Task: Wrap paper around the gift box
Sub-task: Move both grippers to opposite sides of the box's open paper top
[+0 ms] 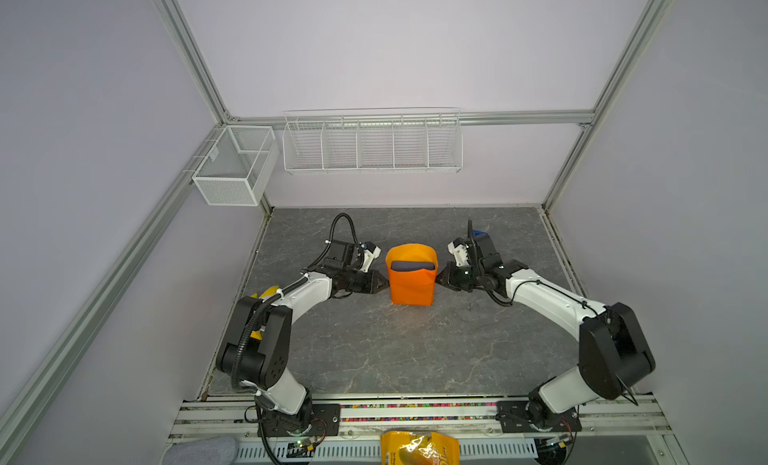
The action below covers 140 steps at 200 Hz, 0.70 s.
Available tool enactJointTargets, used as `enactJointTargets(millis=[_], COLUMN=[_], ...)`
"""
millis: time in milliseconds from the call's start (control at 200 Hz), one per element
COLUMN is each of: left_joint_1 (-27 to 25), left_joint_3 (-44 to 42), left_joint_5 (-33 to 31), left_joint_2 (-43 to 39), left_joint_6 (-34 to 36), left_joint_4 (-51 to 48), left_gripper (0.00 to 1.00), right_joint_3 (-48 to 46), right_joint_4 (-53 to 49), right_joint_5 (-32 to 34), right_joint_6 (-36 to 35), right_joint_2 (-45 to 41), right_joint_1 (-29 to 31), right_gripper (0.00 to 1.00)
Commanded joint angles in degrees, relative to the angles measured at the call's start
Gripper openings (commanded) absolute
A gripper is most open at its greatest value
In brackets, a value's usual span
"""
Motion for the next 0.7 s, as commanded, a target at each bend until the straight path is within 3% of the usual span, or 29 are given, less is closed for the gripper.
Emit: enactJointTargets(millis=[0,205,375,620,695], left_joint_1=[-0.7,-0.6,-0.6,-0.4,-0.4], left_joint_3=[-1.5,-1.0,-0.2,-2.6,-5.4], left_joint_5=[-0.4,-7.1,-12.4,-24.1,-25.1], left_joint_2=[-2.0,-5.6,-10.7,-21.1,-24.4], left_joint_6=[-2.9,-2.1,0.9,1.6,2.4], left_joint_4=[3.1,0.6,-0.2,2.8,6.7], left_gripper=[0.16,0.20,0.28,0.49,0.61], right_joint_3=[2.2,2.9,1.4,-2.3,-3.2], right_joint_4=[0.2,-3.6,-4.7,-2.2,-0.3], right_joint_5=[-4.3,-0.8,2.0,3.7,1.3], right_joint_6=[-4.6,-7.1,-10.7,-16.2,-17.0], right_joint_2=[1.6,0.0,-6.1,-13.9,-14.9], right_joint_1=[-0.9,-2.8,-3.4,-4.0,-4.7], right_gripper=[0.07,0.11,0.29,0.74,1.00])
